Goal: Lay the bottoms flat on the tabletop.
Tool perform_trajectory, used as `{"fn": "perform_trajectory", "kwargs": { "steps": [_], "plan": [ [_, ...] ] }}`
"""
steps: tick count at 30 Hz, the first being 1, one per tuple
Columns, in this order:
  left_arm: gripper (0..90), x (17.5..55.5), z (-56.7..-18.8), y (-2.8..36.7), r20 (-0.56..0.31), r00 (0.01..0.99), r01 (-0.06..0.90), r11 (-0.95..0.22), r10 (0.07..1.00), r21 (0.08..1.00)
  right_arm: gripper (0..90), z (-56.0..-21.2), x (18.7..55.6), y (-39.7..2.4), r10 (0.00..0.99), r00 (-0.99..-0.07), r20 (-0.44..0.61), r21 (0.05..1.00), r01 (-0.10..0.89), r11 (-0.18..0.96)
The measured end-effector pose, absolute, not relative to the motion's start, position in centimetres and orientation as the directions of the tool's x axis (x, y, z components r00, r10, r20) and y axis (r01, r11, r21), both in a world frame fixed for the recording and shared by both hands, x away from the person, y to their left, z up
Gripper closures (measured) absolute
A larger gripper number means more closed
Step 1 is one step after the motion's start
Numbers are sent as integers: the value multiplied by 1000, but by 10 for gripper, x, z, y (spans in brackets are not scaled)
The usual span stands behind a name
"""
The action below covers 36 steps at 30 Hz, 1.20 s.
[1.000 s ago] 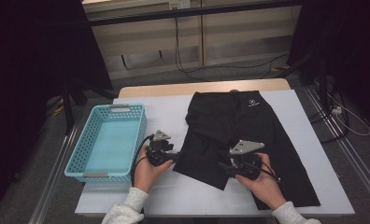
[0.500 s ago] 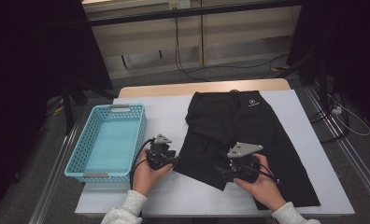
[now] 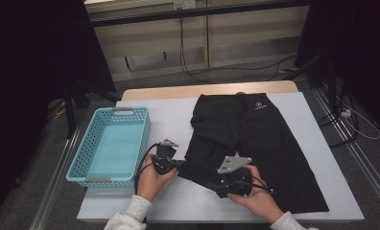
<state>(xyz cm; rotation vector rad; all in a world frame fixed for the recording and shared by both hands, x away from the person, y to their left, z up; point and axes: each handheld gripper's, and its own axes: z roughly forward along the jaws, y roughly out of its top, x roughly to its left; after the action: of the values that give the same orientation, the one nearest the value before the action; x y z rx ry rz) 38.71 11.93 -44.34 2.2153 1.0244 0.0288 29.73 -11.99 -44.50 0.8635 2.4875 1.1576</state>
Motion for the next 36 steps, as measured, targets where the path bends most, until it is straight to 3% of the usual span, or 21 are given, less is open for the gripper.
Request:
{"fn": "perform_trajectory", "kwargs": {
  "steps": [5, 10, 17, 20, 23, 25, 27, 36],
  "plan": [
    [894, 387, -439, 121, -272, 692, 666, -446, 669, 597, 414, -445, 296, -114, 615, -788, -24, 759, 386, 523],
    [895, 386, -435, 120, -300, 693, 674, -442, 656, 592, 404, -448, 296, -109, 573, -820, 17, 744, 393, 540],
    [894, 385, -425, 123, -309, 693, 669, -421, 651, 613, 454, -460, 299, -105, 587, -809, 27, 729, 417, 543],
    [894, 385, -424, 124, -324, 686, 677, -407, 651, 613, 532, -459, 300, -104, 592, -806, 26, 723, 424, 546],
    [894, 384, -422, 124, -327, 693, 674, -417, 643, 610, 709, -458, 300, -105, 588, -808, 33, 724, 425, 543],
    [895, 383, -421, 124, -329, 691, 675, -412, 643, 612, 754, -458, 301, -105, 591, -806, 29, 722, 426, 545],
    [894, 383, -419, 124, -333, 692, 675, -411, 640, 613, 878, -458, 302, -108, 597, -801, 37, 723, 434, 538],
    [892, 378, -414, 121, -328, 707, 665, -434, 626, 607, 898, -456, 299, -115, 548, -832, 86, 721, 432, 542]
  ]
}}
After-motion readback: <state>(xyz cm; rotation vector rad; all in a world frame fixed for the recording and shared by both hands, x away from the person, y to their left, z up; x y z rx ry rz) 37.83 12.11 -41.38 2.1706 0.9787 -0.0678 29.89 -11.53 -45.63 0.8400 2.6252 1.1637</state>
